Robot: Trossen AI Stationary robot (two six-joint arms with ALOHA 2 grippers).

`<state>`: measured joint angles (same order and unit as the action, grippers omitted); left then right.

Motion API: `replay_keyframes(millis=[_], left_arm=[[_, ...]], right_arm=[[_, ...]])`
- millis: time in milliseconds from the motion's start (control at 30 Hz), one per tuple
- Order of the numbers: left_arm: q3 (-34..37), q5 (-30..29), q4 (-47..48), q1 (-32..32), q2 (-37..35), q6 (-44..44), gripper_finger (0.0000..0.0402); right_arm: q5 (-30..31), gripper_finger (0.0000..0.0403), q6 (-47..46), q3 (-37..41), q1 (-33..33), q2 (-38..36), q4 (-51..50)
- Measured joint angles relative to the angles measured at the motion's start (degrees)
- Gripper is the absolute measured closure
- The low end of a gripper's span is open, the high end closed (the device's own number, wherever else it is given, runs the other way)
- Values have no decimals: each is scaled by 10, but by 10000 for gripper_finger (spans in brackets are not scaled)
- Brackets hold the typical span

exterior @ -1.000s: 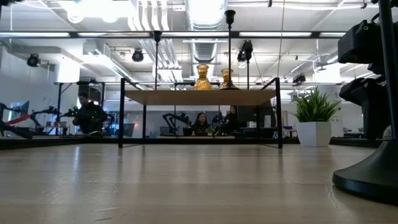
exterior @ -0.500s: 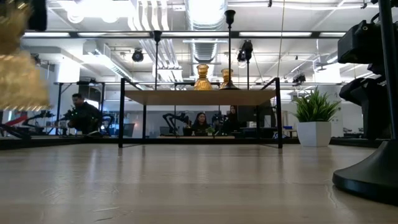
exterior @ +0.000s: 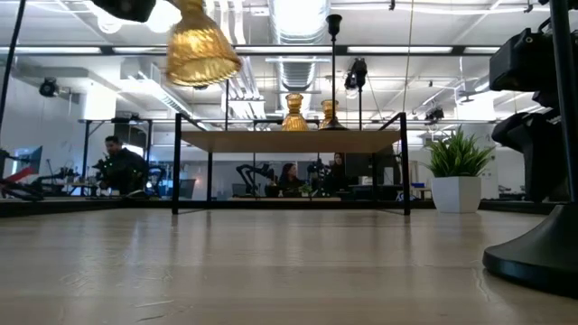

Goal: Pick & Place candle stick holders
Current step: Put the yellow glass candle holder on the shelf

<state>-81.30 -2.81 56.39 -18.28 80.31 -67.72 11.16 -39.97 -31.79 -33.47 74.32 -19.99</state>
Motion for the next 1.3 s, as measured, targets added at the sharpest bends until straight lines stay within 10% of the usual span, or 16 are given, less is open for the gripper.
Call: replay_keyframes(millis=[633,1300], left_arm=[[-20,121,29,362,1,114,375],[-165,91,93,423,50,107,375]], right_arm=[[0,177,-1,0,0,0,18],[-80,177,124,-1,82,-3,-74]])
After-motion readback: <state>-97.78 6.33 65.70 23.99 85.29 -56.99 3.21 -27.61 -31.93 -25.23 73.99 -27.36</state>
